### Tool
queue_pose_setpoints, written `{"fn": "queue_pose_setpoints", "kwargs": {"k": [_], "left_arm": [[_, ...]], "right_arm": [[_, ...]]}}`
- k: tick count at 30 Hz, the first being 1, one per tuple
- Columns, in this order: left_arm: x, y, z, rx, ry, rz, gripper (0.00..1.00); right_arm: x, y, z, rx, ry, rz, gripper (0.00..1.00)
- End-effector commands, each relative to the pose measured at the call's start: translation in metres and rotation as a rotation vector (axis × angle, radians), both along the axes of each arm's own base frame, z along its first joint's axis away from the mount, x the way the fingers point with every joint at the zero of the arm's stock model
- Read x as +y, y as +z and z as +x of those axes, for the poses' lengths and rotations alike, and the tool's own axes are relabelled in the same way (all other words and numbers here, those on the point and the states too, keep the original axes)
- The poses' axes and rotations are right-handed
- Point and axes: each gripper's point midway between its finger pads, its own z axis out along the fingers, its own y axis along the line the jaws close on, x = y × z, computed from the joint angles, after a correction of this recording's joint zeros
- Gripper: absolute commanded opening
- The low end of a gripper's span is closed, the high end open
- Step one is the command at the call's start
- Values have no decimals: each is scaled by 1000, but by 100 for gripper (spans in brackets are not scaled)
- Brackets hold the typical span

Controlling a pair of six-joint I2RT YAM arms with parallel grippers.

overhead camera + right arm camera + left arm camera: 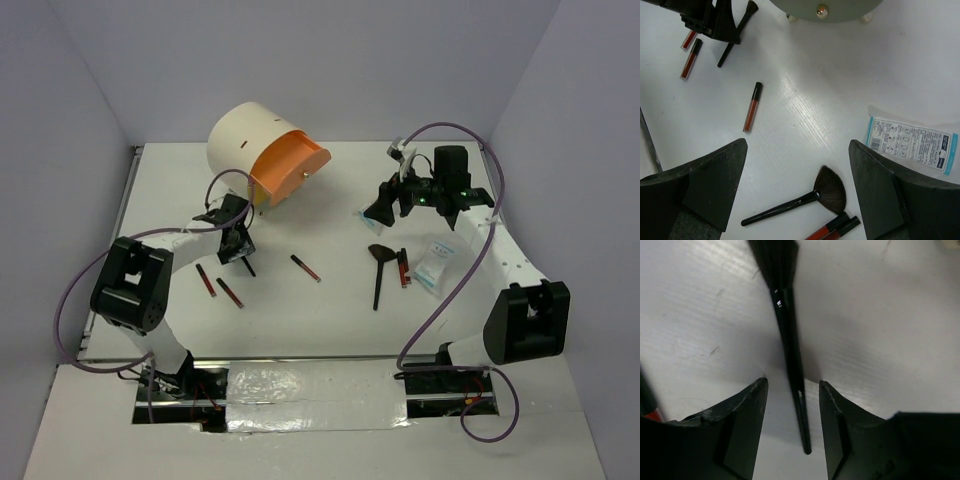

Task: Organize the makeup

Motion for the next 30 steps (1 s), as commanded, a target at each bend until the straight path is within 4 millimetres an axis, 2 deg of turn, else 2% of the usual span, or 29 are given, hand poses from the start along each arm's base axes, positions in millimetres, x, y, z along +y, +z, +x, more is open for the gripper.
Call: {"fn": "queue_pose_setpoints", "kwargs": {"k": [1, 4, 13, 16, 18, 20, 23, 24, 25, 26, 29, 30], "left_arm": [[-4, 2, 18, -32, 33, -7, 57], [0, -6, 16, 2, 50, 22, 53], [18, -16, -20, 77, 62, 81, 28], [23, -13, -28, 77, 65, 92, 19], [22, -4, -29, 48, 57, 87, 14], [21, 12, -25, -8, 44, 76, 2], [13, 48, -14, -116, -4, 52, 0], [10, 60, -9, -162, -18, 40, 0], [6, 81, -6, -224, -45, 27, 0], [3, 92, -4, -260, -56, 14, 0], [-4, 137, 1, -396, -106, -27, 0], [-6, 148, 1, -430, -121, -37, 0]], "right_arm": [[0, 13, -4, -47, 8, 11, 90], [-1, 14, -4, -49, 6, 9, 90], [-5, 19, -4, -58, -4, 9, 90], [-5, 19, -4, -62, 0, 5, 90], [-6, 19, -6, -63, 7, 2, 90], [-5, 20, -8, -68, 20, -2, 90], [1, 18, -23, -92, 134, -7, 90], [5, 16, -38, -110, 223, -10, 88], [7, 18, -43, -127, 261, -13, 86], [9, 17, -49, -141, 298, -9, 83], [10, 11, -69, -153, 395, -17, 57], [10, 11, -71, -161, 405, -21, 54]]}}
